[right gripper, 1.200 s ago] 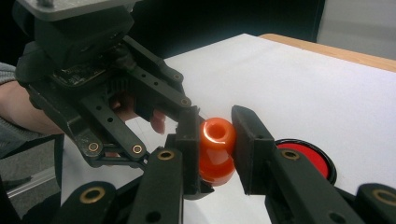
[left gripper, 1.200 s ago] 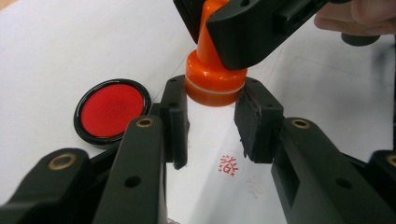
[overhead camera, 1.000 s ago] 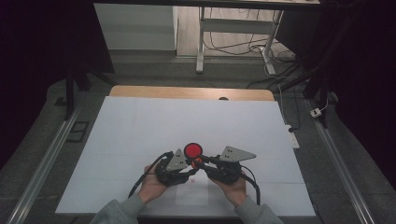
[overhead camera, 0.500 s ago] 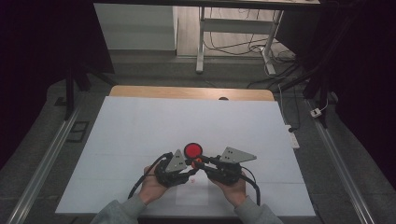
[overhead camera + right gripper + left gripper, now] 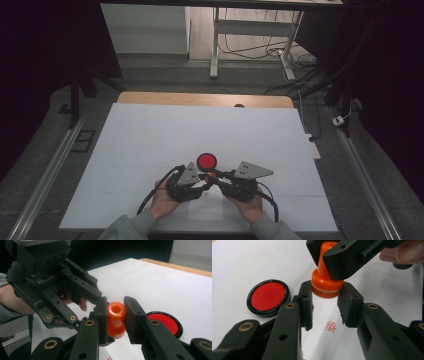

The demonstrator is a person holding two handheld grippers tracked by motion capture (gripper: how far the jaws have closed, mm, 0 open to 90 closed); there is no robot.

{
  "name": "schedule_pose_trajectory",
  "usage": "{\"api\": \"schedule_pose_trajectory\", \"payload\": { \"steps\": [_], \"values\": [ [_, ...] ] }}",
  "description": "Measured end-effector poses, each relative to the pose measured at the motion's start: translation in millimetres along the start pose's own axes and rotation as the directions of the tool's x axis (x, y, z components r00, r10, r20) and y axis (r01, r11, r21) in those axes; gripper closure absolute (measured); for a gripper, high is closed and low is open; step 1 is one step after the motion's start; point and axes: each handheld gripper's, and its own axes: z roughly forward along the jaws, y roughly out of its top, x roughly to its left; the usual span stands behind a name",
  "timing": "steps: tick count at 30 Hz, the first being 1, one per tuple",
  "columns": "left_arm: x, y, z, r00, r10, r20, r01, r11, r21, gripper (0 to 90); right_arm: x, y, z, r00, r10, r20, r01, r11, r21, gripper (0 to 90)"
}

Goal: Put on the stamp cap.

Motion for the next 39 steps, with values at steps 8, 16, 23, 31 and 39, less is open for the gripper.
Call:
{"api": "schedule_pose_trajectory", "payload": {
  "steps": [8, 16, 23, 31, 39],
  "values": [
    [1.3, -0.6, -0.8, 1.0, 0.001, 0.01, -0.001, 0.9999, -0.015, 65.2, 0.7, 0.4, -0.5, 1.0, 0.002, 0.004, -0.002, 1.0, -0.003, 73.0],
    [-0.3, -1.8, 1.7, 0.9987, 0.038, -0.035, -0.04, 0.9981, -0.047, 64.1, -1.7, 3.9, -1.7, 0.9999, 0.003, 0.01, -0.003, 1.0, -0.009, 72.6],
    [1.7, -2.8, 5.1, 0.9987, 0.03, -0.042, -0.031, 0.999, -0.032, 56.4, -2.5, 3.4, -0.5, 0.9999, 0.004, 0.012, -0.004, 1.0, -0.006, 72.6],
    [4.3, -5.7, 0.3, 0.9995, 0.012, -0.029, -0.012, 0.9998, 0.018, 34.1, -5.1, 3.3, -0.4, 0.9997, 0.007, 0.022, -0.007, 1.0, -0.004, 72.6],
    [15.1, -28.6, -36.6, 0.9983, -0.04, -0.042, 0.042, 0.9975, 0.056, 26.2, -11.2, 4.9, -4.1, 0.9991, 0.009, 0.043, -0.009, 1.0, -0.008, 72.6]
  ]
}}
